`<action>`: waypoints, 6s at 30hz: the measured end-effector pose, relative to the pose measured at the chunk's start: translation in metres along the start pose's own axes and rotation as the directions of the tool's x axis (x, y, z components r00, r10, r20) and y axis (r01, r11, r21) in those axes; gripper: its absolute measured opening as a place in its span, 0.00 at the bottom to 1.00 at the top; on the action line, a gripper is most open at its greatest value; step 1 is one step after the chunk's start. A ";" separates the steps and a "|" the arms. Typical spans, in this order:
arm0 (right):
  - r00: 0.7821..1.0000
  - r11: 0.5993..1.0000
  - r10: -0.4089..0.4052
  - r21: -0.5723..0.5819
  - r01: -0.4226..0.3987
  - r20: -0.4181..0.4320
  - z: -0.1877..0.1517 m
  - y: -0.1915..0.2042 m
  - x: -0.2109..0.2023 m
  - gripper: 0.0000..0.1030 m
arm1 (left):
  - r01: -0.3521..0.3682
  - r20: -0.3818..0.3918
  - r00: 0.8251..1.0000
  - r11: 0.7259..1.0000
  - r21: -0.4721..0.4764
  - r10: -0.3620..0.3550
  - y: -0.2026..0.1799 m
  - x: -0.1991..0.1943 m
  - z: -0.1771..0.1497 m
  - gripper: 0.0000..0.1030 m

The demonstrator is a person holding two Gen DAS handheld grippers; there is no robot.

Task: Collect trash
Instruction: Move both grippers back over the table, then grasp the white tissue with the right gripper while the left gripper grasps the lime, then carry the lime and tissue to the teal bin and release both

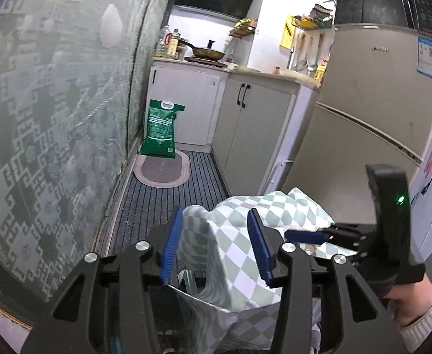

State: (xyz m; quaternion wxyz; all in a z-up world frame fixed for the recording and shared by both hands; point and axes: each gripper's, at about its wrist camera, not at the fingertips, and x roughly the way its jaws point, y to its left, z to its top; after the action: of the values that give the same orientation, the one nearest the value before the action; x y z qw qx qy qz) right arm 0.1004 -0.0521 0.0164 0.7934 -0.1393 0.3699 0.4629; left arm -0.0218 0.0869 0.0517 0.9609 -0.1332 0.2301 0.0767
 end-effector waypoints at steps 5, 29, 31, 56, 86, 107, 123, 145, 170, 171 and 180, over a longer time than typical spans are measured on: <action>0.998 0.997 -0.063 0.040 0.062 0.026 -0.007 -0.033 -0.019 0.52 | 0.016 -0.027 1.000 1.000 0.005 -0.016 -0.013 0.014 -0.005 0.47; 0.994 0.981 -0.092 0.167 0.102 -0.066 -0.040 -0.117 0.006 0.20 | 0.052 -0.301 0.953 0.994 0.100 -0.020 -0.070 0.101 -0.054 0.51; 0.995 0.980 -0.083 0.176 0.090 -0.051 -0.039 -0.119 0.002 0.12 | 0.052 -0.309 0.951 0.993 0.107 -0.016 -0.073 0.106 -0.057 0.51; 0.996 0.969 -0.040 0.246 0.021 0.074 -0.044 -0.147 -0.045 0.10 | 0.082 -0.335 0.942 0.983 0.163 -0.023 -0.112 0.137 -0.065 0.54; 0.998 0.967 -0.032 0.254 0.015 0.063 -0.057 -0.157 -0.054 0.10 | 0.075 -0.350 0.937 0.981 0.180 -0.008 -0.125 0.158 -0.061 0.32; 0.997 0.990 0.015 0.141 -0.026 0.074 -0.017 -0.091 -0.039 0.10 | 0.030 -0.144 0.989 0.998 0.049 -0.023 -0.063 0.081 -0.010 0.32; 0.996 0.996 0.076 0.043 -0.078 0.054 0.017 -0.024 -0.006 0.10 | -0.122 -0.224 0.967 0.992 0.027 0.125 0.029 0.065 -0.028 0.32; 0.989 0.988 0.145 -0.049 -0.147 -0.038 0.043 0.055 0.047 0.10 | -0.214 -0.611 0.759 0.972 0.097 0.227 0.113 0.098 -0.113 0.34; 0.953 0.977 0.145 -0.116 -0.180 -0.265 0.020 0.112 0.122 0.10 | -0.289 -0.325 0.901 0.957 0.040 0.286 0.126 0.037 -0.051 0.15; 0.951 0.976 0.146 -0.118 -0.184 -0.274 0.019 0.114 0.125 0.10 | -0.286 -0.312 0.907 0.958 0.034 0.282 0.126 0.034 -0.048 0.15; 0.927 0.968 0.164 -0.128 -0.218 -0.337 0.008 0.136 0.147 0.12 | -0.279 -0.155 0.949 0.960 -0.001 0.276 0.119 0.000 -0.025 0.15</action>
State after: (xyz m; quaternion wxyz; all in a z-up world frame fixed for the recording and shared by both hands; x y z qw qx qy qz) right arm 0.0342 0.1174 -0.0670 0.6587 -0.2411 0.4678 0.5376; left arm -0.0572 0.1929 0.0038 0.9185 -0.1162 0.3187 0.2033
